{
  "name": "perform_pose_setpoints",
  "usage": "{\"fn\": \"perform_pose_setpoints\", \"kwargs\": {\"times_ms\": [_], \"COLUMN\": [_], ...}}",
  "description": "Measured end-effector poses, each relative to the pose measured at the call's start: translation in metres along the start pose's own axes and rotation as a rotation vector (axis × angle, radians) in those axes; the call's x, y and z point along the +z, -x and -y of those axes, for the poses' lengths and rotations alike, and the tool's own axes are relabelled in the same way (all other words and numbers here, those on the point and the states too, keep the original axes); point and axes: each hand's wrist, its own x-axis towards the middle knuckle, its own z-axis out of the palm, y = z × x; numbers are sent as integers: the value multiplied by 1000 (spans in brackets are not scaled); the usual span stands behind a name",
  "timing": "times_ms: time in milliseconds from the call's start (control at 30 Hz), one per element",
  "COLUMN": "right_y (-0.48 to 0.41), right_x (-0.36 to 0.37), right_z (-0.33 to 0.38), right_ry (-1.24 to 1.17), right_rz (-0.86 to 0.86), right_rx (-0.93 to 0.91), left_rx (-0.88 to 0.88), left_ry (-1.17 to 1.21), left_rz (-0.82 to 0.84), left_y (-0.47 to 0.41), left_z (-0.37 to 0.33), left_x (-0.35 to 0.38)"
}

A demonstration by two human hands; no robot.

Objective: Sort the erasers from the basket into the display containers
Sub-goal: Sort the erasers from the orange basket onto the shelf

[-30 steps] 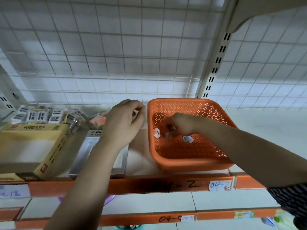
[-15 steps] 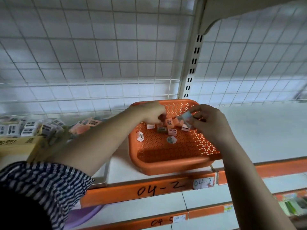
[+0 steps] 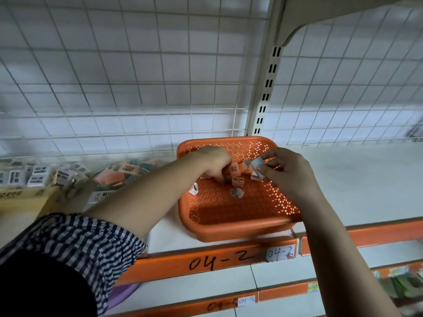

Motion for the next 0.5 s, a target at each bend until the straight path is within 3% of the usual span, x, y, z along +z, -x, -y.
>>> {"fn": "perform_pose_setpoints", "kwargs": {"times_ms": [167,367,500], "right_y": [4,6,9], "right_x": [-3,4,28], "right_z": [11,36,63], "right_ry": [-43,-177,-220], "right_rz": [-35,-12,68], "right_rx": [0,-46,-113], "left_rx": [16,-4,-138], "left_ry": [41,352,528], "left_rz": [-120,-399,-416], "left_y": [14,73,127], "left_z": [6,40,92], "left_x": [-3,-27,-33]}}
